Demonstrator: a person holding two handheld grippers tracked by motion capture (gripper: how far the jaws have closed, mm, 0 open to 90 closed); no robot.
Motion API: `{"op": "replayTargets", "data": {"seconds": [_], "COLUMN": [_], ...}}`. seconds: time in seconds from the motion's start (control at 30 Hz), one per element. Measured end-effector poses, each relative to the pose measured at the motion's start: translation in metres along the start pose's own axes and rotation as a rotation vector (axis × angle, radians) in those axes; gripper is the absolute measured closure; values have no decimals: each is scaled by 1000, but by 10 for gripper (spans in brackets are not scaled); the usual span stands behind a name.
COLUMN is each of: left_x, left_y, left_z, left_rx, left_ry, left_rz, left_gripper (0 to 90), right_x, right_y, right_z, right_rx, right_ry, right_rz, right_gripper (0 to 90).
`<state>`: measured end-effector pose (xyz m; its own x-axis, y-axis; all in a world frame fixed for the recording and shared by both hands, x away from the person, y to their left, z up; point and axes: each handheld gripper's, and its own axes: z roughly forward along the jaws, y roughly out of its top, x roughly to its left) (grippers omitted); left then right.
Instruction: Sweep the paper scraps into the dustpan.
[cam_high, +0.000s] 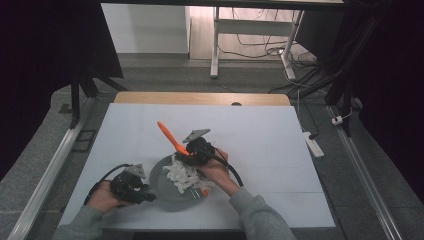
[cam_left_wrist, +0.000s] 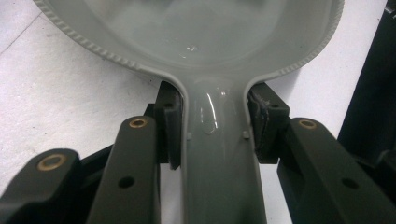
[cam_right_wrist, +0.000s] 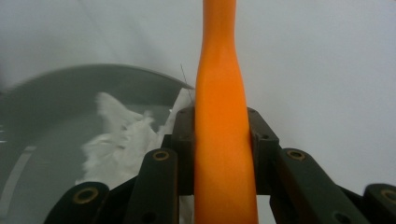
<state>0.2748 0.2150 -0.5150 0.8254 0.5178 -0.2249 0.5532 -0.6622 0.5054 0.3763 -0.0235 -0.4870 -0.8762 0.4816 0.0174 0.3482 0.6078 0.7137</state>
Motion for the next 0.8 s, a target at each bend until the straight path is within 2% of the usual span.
{"op": "replayTargets", "data": {"seconds": [0.03, 0.1, 0.13, 0.27, 0.53, 0.8], "left_x": [0, 0, 0, 0, 0, 0], "left_y": [0, 0, 0, 0, 0, 0], "left_z": [0, 0, 0, 0, 0, 0], "left_rx": [0, 1, 0, 1, 2, 2], "left_ry": [1, 2, 2, 3, 2, 0], "left_rz": [-2, 0, 1, 0, 0, 0], "left_gripper": [613, 614, 614, 614, 614, 614], "right_x": [0, 8, 14, 13, -22, -61], "right_y": [0, 2, 3, 6, 3, -8], "right_z": [0, -4, -10, -23, -58, -72], "right_rx": [0, -9, -13, -48, -131, -151], "right_ry": [0, 34, 37, 20, -85, -185], "right_rz": [0, -8, -42, -52, 33, 122], "right_gripper": [703, 703, 703, 703, 703, 703]}}
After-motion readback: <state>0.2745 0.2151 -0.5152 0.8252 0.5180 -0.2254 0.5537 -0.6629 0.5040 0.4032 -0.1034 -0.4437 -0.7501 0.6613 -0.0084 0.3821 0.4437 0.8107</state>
